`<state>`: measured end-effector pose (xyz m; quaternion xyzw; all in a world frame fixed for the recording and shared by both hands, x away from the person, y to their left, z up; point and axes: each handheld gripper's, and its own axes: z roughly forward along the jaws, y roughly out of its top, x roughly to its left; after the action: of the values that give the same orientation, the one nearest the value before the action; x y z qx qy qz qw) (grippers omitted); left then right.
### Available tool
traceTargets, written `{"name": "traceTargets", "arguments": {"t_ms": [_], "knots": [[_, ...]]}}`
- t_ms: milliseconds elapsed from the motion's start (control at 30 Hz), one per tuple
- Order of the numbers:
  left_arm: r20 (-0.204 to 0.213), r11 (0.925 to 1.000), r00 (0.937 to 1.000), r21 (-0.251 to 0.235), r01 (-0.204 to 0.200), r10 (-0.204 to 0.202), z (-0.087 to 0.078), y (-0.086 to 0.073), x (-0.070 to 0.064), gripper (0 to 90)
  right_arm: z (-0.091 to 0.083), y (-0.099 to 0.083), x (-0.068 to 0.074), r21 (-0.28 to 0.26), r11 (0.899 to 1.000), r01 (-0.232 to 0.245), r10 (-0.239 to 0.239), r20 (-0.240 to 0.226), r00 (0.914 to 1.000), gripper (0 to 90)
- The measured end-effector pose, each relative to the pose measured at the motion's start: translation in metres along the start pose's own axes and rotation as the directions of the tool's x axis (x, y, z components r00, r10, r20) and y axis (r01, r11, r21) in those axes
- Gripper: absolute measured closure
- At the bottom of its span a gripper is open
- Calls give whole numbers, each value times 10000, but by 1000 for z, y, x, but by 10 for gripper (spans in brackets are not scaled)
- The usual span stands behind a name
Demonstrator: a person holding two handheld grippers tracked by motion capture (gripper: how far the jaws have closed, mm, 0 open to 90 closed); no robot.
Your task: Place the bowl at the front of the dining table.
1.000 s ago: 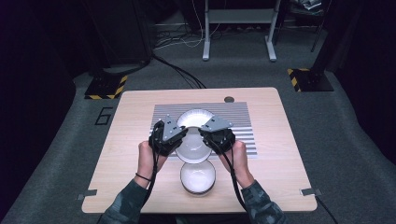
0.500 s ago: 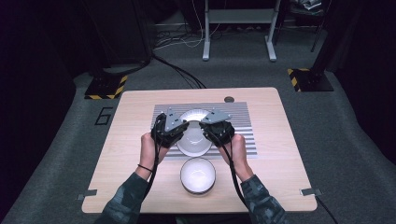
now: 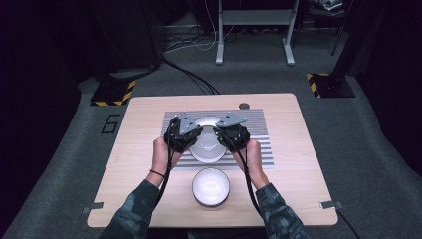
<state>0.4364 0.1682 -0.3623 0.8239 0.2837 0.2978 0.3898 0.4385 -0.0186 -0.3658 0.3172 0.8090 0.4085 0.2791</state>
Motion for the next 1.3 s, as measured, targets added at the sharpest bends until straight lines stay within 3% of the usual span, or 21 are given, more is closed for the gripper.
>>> {"name": "traceTargets", "arguments": {"t_ms": [633,1300], "knots": [[40,9992,10000,390,-77,76,23,-1,7,818,19,-6,-11,238,9991,-337,336,69,9994,813],[216,9978,9997,642,134,-148,47,-8,15,818,41,-14,-22,535,9960,-711,710,48,9975,805]]}}
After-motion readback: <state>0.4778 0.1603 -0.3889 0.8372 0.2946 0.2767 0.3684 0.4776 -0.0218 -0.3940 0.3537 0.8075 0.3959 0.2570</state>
